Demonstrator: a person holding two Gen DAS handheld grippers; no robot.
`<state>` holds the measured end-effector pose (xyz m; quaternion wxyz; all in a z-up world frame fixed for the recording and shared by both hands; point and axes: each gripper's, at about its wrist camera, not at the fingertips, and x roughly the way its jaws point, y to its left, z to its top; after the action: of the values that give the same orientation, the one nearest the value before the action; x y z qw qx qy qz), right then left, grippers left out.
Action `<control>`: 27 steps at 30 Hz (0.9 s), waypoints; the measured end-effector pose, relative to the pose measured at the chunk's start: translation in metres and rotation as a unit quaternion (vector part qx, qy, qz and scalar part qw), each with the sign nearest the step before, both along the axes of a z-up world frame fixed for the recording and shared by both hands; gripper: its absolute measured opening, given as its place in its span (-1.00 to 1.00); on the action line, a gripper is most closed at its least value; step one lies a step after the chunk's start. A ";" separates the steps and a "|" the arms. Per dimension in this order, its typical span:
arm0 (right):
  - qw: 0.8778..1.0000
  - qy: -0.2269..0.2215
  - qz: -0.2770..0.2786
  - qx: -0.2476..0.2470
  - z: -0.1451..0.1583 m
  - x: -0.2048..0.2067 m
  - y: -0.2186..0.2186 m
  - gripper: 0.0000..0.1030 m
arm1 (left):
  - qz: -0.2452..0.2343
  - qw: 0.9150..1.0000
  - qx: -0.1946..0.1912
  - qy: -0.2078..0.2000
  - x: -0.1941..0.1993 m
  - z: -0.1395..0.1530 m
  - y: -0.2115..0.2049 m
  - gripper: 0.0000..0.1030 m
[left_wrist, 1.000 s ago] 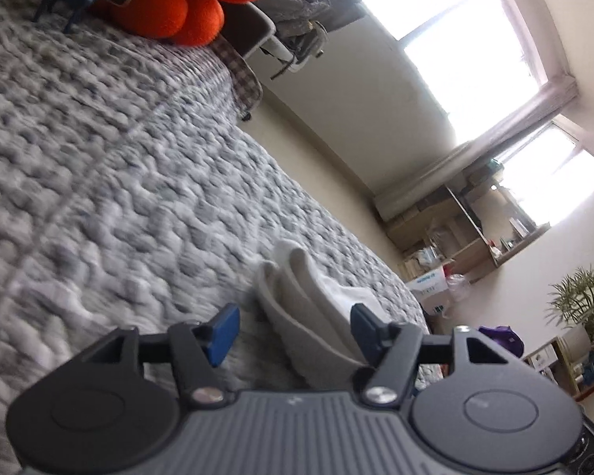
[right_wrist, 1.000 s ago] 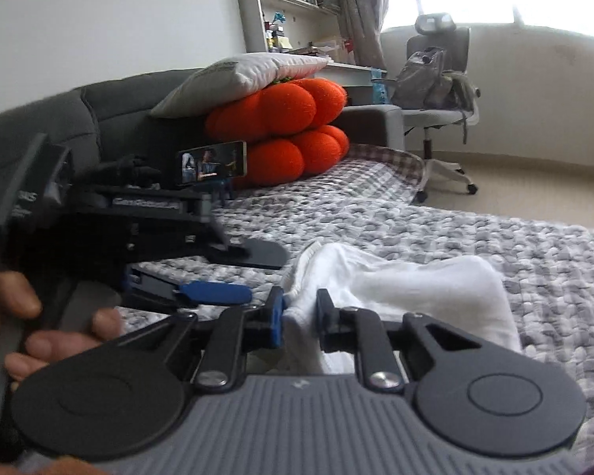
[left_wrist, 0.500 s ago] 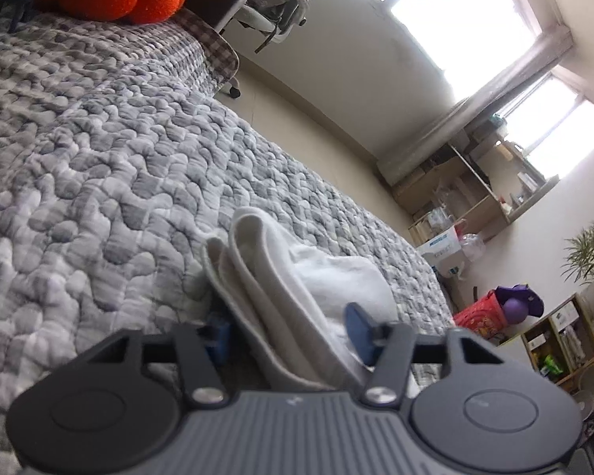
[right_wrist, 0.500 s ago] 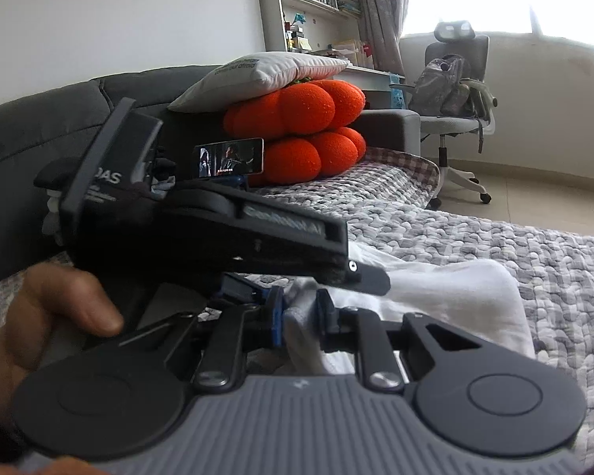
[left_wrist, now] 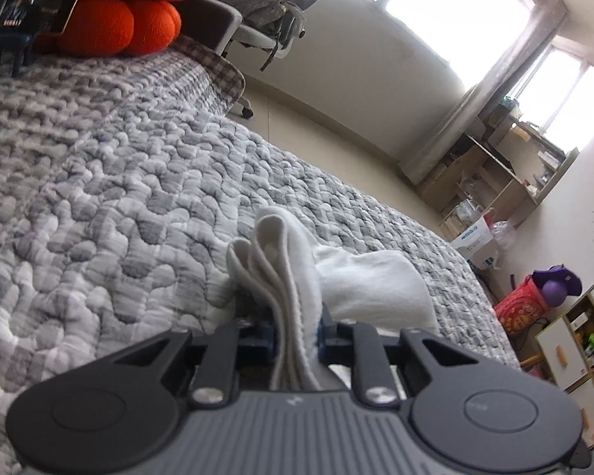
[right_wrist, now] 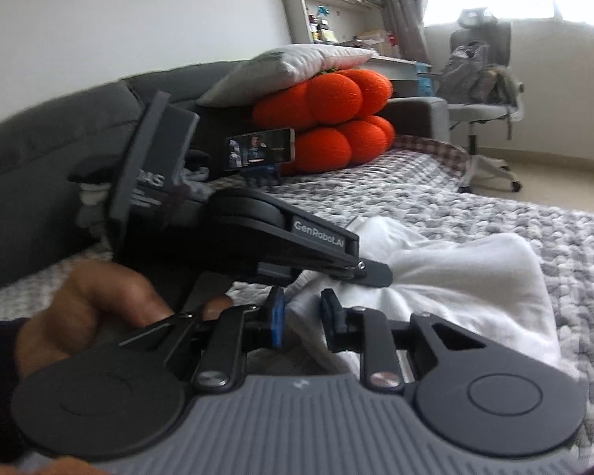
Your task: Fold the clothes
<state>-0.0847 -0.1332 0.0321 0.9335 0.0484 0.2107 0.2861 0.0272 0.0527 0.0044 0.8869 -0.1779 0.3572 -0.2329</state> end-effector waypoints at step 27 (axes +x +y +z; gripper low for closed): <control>0.983 0.109 -0.138 0.050 -0.007 0.038 -0.082 -0.55 | 0.007 0.998 0.051 -0.044 -0.019 0.001 -0.011 -0.65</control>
<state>-0.0469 -0.2151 0.0253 0.9316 0.1549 0.2882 0.1582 0.0083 0.0414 0.0050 0.9114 -0.1242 0.3278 -0.2157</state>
